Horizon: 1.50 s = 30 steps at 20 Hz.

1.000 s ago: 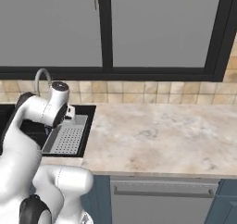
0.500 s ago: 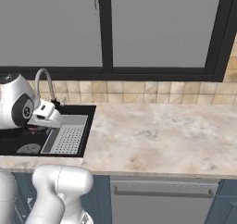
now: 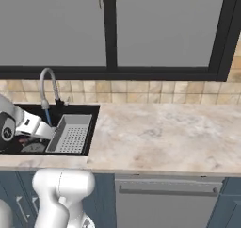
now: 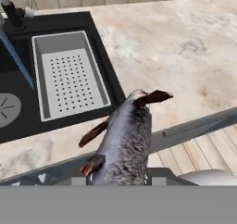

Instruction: Take the fish out of the fridge, briefly rinse it in the sink, and place it on the tray next to the sink.

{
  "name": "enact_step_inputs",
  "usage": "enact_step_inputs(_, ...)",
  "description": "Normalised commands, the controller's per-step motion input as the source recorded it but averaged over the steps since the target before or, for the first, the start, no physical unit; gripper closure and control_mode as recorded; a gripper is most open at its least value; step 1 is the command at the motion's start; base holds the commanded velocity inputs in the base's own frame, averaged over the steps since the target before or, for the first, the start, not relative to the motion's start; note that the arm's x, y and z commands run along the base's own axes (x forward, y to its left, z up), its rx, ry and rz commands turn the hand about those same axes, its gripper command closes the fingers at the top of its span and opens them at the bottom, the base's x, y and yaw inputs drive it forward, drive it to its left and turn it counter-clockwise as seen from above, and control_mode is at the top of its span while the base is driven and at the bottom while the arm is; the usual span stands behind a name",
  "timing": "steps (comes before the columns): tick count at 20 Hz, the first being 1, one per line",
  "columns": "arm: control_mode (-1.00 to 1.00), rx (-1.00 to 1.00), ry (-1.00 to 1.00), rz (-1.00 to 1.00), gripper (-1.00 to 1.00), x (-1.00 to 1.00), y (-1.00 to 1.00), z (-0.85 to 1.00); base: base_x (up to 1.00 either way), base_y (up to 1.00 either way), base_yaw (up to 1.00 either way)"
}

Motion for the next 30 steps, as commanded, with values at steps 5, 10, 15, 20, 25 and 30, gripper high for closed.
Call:
enact_step_inputs(5,1.0,0.0,0.0,0.0,1.0,0.0,0.0,0.0,-0.93,0.89,0.0)
enact_step_inputs(10,1.0,0.0,0.0,0.0,1.0,0.0,0.0,0.0,-0.29,1.0,-0.08)
enact_step_inputs(15,1.0,0.0,0.0,0.0,1.0,0.0,0.0,0.0,-0.11,1.0,-0.16)
enact_step_inputs(20,1.0,0.0,0.0,0.0,1.0,0.0,0.0,0.0,-0.16,1.0,-0.21)
enact_step_inputs(25,1.0,0.0,0.0,0.0,1.0,0.0,0.0,0.0,0.29,1.0,-0.16)
enact_step_inputs(30,-1.0,0.03,0.0,-0.03,1.0,0.2,0.12,0.01,0.72,0.64,-0.09)
